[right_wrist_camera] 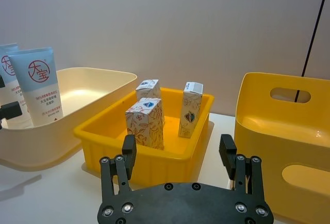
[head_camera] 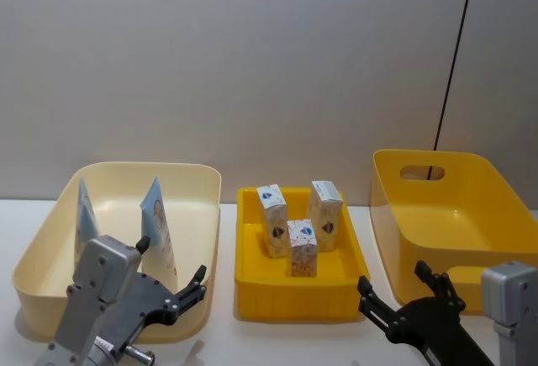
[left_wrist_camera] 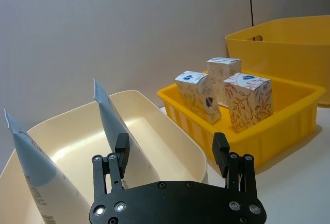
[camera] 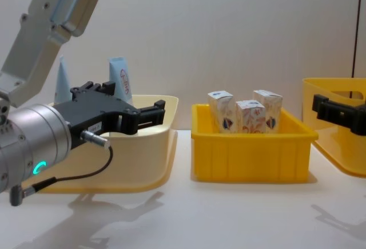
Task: Bimanual collaborative sorting of washing and personal care products
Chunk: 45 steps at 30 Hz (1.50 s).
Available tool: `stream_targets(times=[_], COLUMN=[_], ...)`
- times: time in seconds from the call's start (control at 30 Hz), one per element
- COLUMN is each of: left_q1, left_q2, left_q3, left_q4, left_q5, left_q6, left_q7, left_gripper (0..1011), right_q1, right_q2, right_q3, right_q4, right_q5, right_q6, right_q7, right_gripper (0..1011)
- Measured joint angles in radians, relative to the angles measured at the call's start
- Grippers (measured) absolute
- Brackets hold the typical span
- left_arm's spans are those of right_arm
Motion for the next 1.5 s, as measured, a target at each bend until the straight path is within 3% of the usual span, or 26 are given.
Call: stream_targets(times=[1.5], left_q1=[0.000], left_q2=[0.000], left_q3=[0.000], left_q4=[0.000], left_q5=[0.000], left_q6=[0.000], left_q7=[0.000], left_gripper=[1001], right_q1=[0.000], right_q2=[0.000], right_q3=[0.000], right_q4=[0.000], right_q5=[0.000], right_q6=[0.000], right_q7=[0.000], right_gripper=[1001])
